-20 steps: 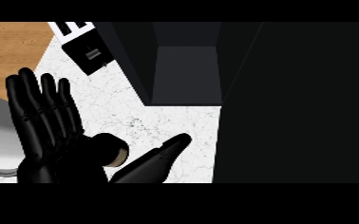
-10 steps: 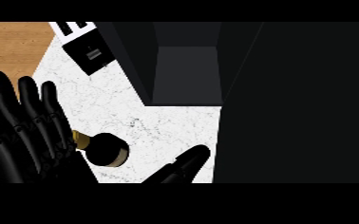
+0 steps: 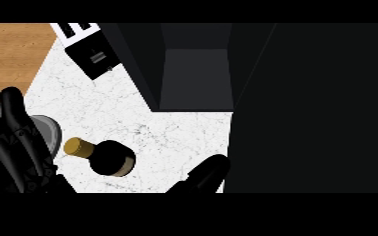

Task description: Pick up the wine, place it into the cabinet and close the cabinet

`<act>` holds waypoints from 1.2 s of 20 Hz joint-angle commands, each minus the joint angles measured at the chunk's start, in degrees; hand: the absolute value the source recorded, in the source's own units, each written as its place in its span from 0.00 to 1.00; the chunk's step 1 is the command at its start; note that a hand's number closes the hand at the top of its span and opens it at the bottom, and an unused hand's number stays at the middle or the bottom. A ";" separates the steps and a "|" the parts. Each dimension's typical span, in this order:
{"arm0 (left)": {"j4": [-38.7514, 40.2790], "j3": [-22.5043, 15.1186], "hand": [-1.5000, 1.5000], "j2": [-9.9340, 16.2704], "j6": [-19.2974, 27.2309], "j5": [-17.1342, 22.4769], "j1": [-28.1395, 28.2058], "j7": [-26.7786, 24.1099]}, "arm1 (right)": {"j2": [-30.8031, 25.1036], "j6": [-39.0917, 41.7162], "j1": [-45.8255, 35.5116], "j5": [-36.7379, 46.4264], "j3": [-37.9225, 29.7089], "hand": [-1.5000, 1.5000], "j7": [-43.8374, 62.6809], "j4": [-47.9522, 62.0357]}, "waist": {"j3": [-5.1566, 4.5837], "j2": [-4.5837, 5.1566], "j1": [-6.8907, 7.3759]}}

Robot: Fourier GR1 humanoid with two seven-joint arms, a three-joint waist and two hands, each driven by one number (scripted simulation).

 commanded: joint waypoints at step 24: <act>-1.94 6.61 0.00 -0.06 -10.07 4.59 -3.31 10.45 | -0.85 -5.22 -2.71 2.38 -2.01 0.00 4.90 -4.19 | -0.07 0.57 -0.78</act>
